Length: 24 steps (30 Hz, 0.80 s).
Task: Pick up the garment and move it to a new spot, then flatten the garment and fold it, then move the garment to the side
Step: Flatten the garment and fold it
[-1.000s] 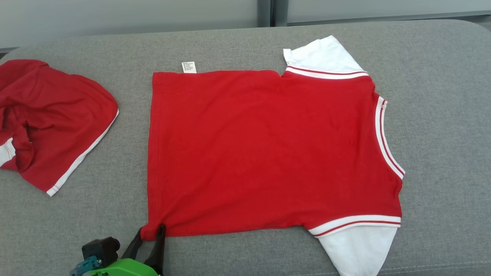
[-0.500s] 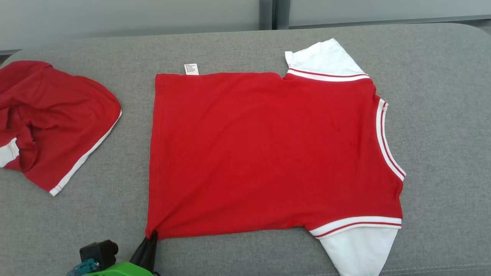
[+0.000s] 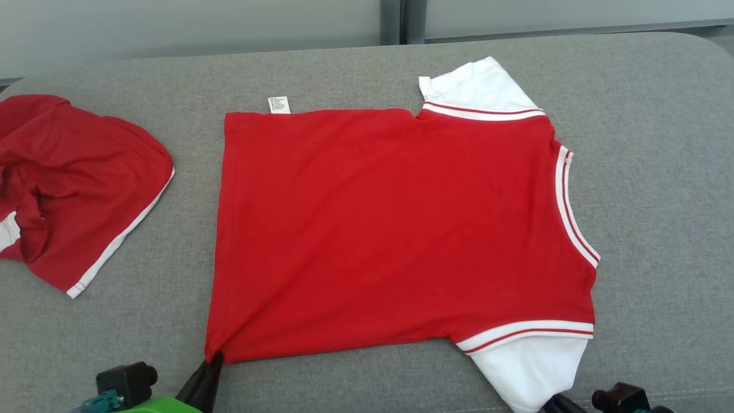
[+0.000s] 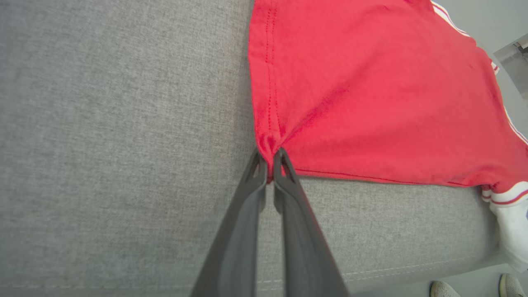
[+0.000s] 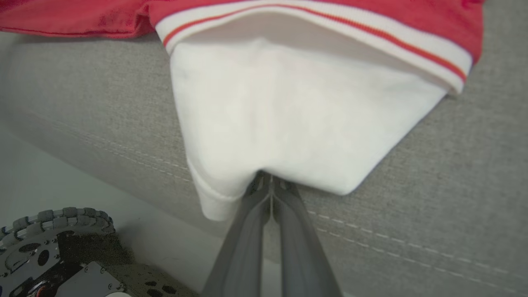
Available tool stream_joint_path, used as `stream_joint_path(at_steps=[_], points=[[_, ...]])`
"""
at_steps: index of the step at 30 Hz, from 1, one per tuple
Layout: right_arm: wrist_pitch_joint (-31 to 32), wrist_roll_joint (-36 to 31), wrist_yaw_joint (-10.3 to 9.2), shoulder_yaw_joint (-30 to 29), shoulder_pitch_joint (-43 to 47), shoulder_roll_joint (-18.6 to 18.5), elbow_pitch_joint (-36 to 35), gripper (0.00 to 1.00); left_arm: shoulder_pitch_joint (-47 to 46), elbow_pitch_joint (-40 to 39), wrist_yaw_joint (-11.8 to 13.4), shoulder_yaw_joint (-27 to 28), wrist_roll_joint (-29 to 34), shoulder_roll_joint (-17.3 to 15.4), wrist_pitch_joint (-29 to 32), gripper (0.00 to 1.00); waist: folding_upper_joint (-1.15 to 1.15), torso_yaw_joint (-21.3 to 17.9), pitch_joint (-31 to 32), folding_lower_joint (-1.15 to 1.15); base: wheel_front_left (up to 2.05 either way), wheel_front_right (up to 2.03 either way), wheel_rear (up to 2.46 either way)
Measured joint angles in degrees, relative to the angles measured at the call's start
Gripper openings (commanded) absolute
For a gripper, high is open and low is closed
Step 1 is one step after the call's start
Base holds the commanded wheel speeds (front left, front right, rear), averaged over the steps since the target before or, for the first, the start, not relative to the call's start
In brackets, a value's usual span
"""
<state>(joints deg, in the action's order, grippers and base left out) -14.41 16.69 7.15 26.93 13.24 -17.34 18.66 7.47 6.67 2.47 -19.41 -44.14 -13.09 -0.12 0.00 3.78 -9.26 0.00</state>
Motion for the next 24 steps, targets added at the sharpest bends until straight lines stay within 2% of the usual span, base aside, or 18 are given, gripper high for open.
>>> stream_joint_path(at_steps=[5, 11, 15, 20, 24], points=[[0.4, 5.6, 0.0, 0.5, -1.8, -1.5, -7.1, 0.0, 1.5, -2.6, 0.2, 2.3, -1.2, -2.3, 0.7, 0.0, 0.0, -1.4, -0.4, 0.0, 0.0, 0.0, 0.0], [5.1, 10.8, 0.0, 1.6, -1.9, -6.2, -14.7, 0.0, 3.5, -5.5, 0.7, 3.2, -2.0, -3.1, 2.2, 0.0, 0.0, -3.7, -0.8, 0.0, 0.0, 0.0, 0.0], [7.3, 17.0, 0.0, 1.7, -1.4, -6.9, -19.9, 0.0, 4.3, -7.5, 0.8, 3.3, -2.1, -4.3, 3.6, 0.0, 0.0, -5.1, -1.2, 0.0, 0.0, 0.0, 0.0], [8.5, 22.6, -0.01, -3.4, -0.9, -10.3, -26.2, 0.0, 4.4, -10.5, 0.9, 3.0, -2.1, -6.2, 6.0, 0.0, 0.0, -5.5, -1.9, 0.0, 0.0, 0.0, 0.0], [9.8, 24.4, -0.01, -4.8, -0.9, -11.9, -29.8, 0.0, 4.4, -12.4, 1.2, 3.7, -2.0, -7.7, 7.0, 0.0, 0.0, -5.4, -2.7, 0.0, 0.0, 0.0, 0.0]])
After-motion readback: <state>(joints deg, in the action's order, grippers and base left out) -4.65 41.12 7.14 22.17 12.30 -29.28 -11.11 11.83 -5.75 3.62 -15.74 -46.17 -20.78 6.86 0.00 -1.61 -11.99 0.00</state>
